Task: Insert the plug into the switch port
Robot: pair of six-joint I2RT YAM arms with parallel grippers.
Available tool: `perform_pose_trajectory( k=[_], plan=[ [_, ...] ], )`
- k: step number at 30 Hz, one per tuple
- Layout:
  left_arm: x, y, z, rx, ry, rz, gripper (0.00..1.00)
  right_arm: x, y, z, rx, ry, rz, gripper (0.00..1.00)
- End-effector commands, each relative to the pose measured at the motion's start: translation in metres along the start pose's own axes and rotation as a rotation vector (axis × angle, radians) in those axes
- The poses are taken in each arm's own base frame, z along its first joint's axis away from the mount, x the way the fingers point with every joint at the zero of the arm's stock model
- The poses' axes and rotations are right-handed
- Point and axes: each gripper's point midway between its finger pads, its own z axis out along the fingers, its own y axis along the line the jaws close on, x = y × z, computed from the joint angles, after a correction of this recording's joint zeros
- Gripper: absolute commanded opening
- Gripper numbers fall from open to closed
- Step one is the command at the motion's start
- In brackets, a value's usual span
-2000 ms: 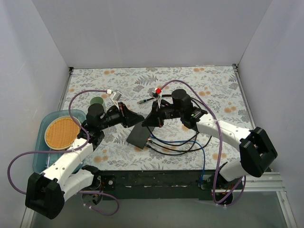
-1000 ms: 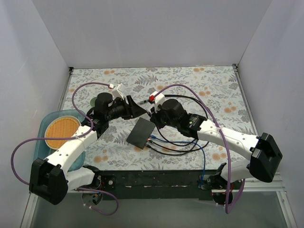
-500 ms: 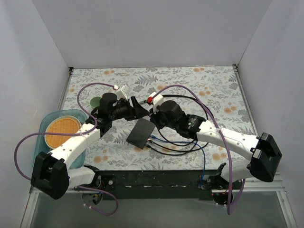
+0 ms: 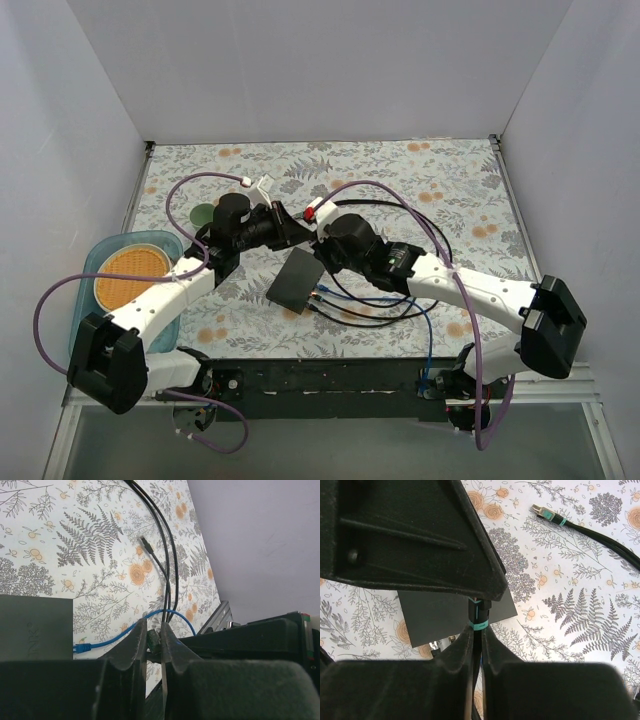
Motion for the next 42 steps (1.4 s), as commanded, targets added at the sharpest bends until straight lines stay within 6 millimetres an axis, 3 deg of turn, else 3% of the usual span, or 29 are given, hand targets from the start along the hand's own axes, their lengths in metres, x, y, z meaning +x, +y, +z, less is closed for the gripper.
perform_pose_trajectory(
  k=[1,2,5,8,10,13,19,24,36,42],
  plan=[
    [-0.015,-0.009,-0.007,0.008,-0.083,0.037,0.0,-0.034,0.005,-0.009,-0.005,-0.082,0.006,0.24],
    [-0.014,-0.006,-0.009,-0.001,-0.095,0.035,0.0,-0.036,0.005,-0.01,-0.009,-0.093,0.01,0.45],
    [-0.019,-0.013,-0.019,0.021,-0.144,0.046,0.0,-0.047,0.009,-0.02,-0.072,-0.16,0.03,0.67],
    [-0.019,-0.019,-0.026,0.055,-0.172,0.055,0.0,-0.057,0.012,-0.032,-0.153,-0.224,0.059,0.73],
    [-0.019,-0.024,-0.03,0.08,-0.187,0.063,0.0,-0.057,0.002,-0.036,-0.177,-0.233,0.108,0.73],
    [-0.019,-0.029,-0.031,0.103,-0.185,0.07,0.0,-0.065,0.004,-0.051,-0.291,-0.306,0.142,0.71],
    [-0.018,-0.032,-0.029,0.117,-0.17,0.063,0.0,-0.063,0.012,-0.045,-0.338,-0.283,0.143,0.58],
    [-0.017,-0.032,-0.029,0.121,-0.163,0.064,0.0,-0.062,0.014,-0.039,-0.353,-0.277,0.15,0.54],
    [-0.011,-0.03,-0.027,0.131,-0.144,0.044,0.0,-0.059,0.01,-0.025,-0.324,-0.25,0.194,0.18],
    [-0.007,-0.03,-0.023,0.142,-0.121,0.04,0.0,-0.065,0.009,-0.025,-0.315,-0.274,0.205,0.19]
  ],
)
